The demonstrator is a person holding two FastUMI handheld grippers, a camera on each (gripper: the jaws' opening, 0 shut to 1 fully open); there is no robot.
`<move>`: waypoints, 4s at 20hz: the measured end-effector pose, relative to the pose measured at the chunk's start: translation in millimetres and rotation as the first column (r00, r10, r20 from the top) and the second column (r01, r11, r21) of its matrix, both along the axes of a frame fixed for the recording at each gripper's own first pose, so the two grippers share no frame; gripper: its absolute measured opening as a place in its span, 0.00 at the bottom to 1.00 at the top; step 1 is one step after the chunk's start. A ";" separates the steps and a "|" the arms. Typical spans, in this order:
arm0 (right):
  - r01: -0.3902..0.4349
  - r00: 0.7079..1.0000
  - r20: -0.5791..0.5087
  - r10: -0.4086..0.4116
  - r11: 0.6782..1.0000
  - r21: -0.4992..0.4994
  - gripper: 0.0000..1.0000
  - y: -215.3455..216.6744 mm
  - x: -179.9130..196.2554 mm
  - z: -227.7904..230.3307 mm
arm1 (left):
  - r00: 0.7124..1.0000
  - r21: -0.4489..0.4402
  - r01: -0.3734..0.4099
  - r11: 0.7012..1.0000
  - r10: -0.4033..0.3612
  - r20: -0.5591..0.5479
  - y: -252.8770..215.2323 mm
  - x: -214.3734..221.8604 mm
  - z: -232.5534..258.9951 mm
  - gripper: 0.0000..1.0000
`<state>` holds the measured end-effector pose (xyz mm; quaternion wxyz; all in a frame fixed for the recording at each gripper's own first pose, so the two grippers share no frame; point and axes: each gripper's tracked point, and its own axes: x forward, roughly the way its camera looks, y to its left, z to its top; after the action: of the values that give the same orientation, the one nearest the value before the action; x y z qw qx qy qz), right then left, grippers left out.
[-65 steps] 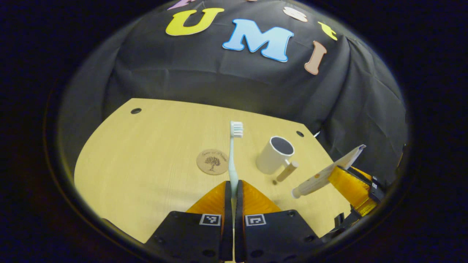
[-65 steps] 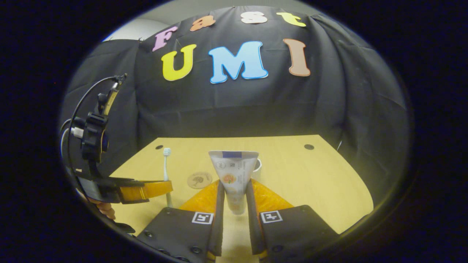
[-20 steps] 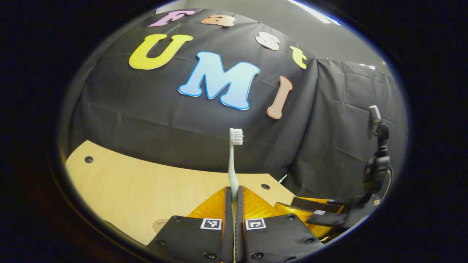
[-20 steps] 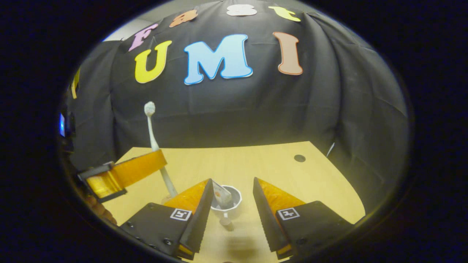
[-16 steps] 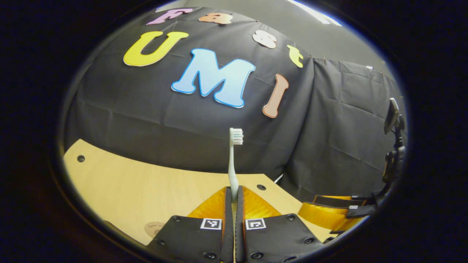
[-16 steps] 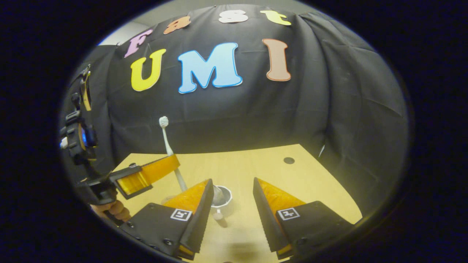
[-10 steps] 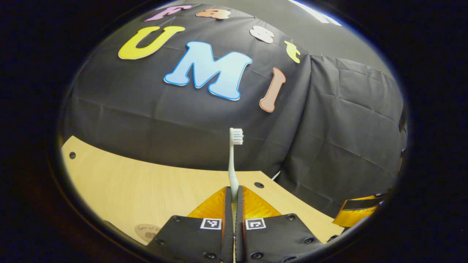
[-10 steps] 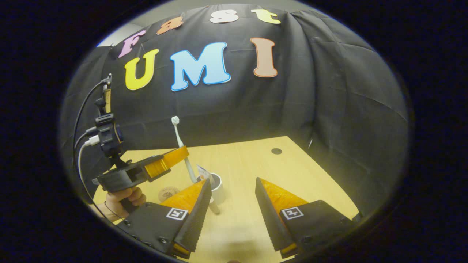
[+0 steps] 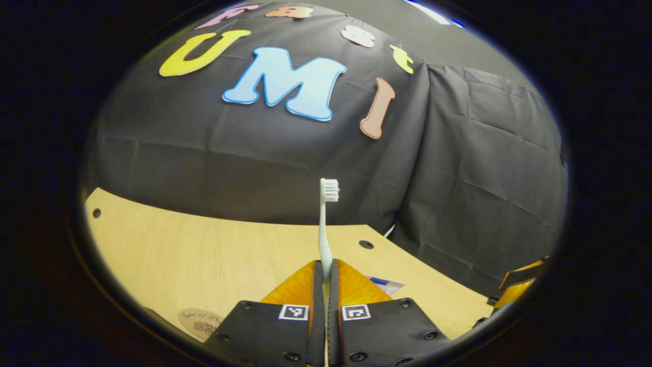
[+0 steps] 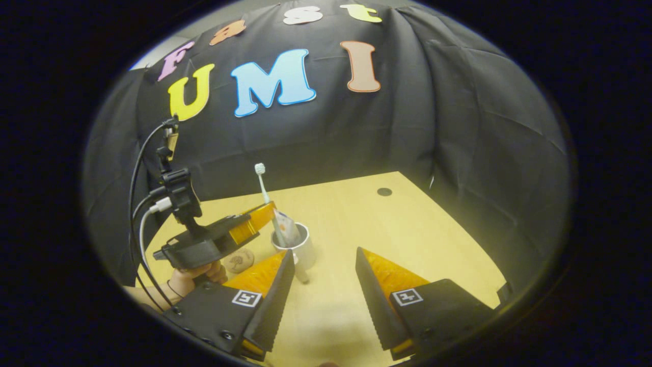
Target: Put the toothbrush and toothpaste on the desktop into the cup, then pick up the cup and place it on the coaster on the desktop.
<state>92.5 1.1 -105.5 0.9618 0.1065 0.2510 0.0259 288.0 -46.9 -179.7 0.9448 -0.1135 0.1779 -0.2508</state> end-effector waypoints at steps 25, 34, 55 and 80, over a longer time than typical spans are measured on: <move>-0.128 0.983 -0.137 0.124 0.992 -0.021 0.86 26.7 30.7 -11.9 | 0.983 0.079 -0.157 0.984 0.148 0.107 69.4 -71.4 84.5 0.89; -0.274 0.898 -0.355 0.260 0.962 0.010 0.86 53.1 49.2 -61.5 | 0.933 0.096 -0.341 0.935 0.324 0.155 117.4 -110.6 117.7 0.89; -0.355 0.606 -0.771 0.198 0.934 -0.039 0.77 88.0 82.8 -143.8 | 0.979 0.081 -0.197 0.977 0.192 0.072 167.9 -106.0 109.4 0.89; -0.404 0.644 -0.710 0.285 0.915 0.001 0.27 126.9 83.7 -130.1 | 0.941 0.068 -0.337 0.939 0.337 0.012 209.1 -123.8 94.5 0.89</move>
<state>176.2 128.0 -235.6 0.7776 -0.0179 0.6111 0.1470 164.2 162.1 -85.2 0.9771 -0.1097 0.1642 -0.0790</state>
